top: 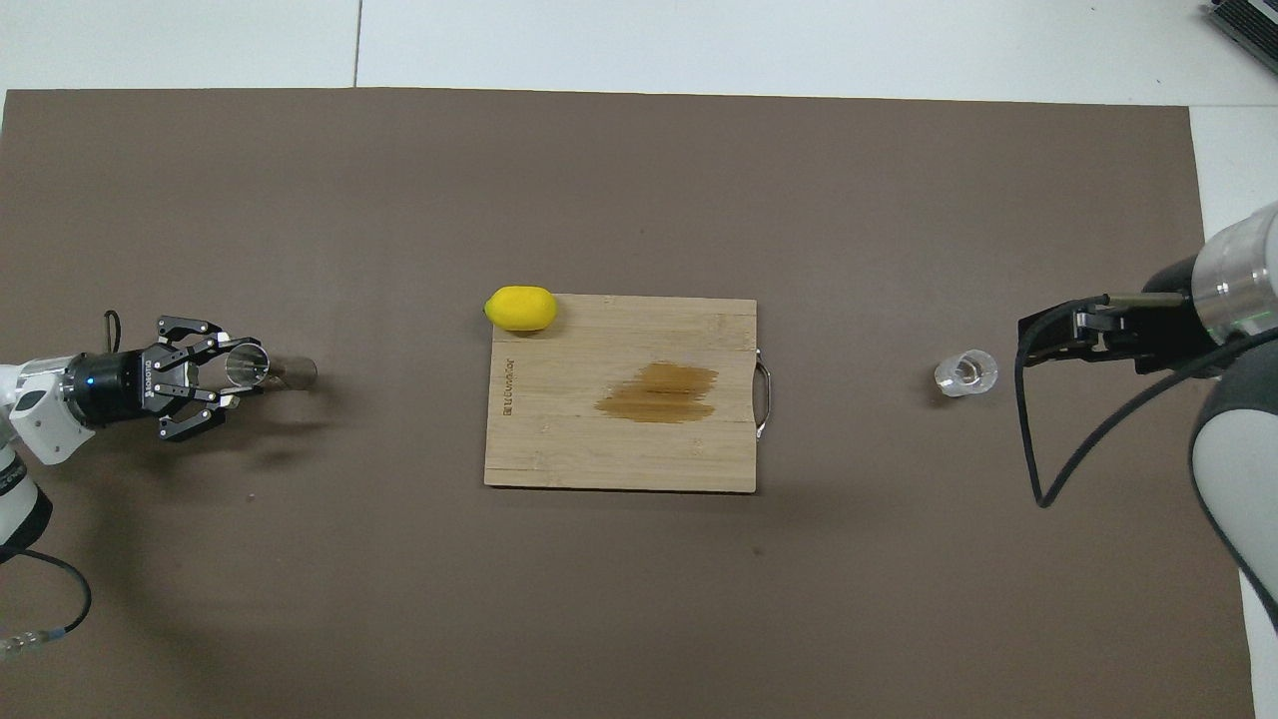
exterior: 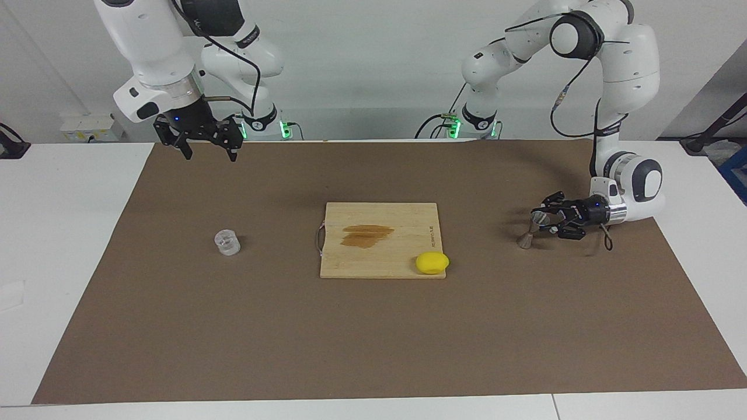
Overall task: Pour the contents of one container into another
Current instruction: 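Close the left gripper around the small metal cup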
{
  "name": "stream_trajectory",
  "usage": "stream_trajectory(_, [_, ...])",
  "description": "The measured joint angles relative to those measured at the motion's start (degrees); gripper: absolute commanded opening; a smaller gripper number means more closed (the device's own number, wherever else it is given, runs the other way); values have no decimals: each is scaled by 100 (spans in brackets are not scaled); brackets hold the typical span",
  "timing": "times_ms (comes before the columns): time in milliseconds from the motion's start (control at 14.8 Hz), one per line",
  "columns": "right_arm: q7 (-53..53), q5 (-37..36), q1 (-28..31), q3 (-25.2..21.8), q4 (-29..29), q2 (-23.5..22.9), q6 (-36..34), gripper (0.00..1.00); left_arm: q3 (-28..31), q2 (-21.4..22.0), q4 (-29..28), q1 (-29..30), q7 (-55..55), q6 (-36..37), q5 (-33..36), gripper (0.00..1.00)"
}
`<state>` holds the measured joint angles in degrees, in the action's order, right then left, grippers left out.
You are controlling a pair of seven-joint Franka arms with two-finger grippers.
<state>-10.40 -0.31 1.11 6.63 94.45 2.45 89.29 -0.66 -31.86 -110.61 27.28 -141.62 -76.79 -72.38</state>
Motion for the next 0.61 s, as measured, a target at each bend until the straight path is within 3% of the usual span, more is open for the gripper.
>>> stream_trajectory(607, [0, 0, 0, 0, 0, 0, 0, 100, -92, 1, 70, -156, 504, -1, 0, 22])
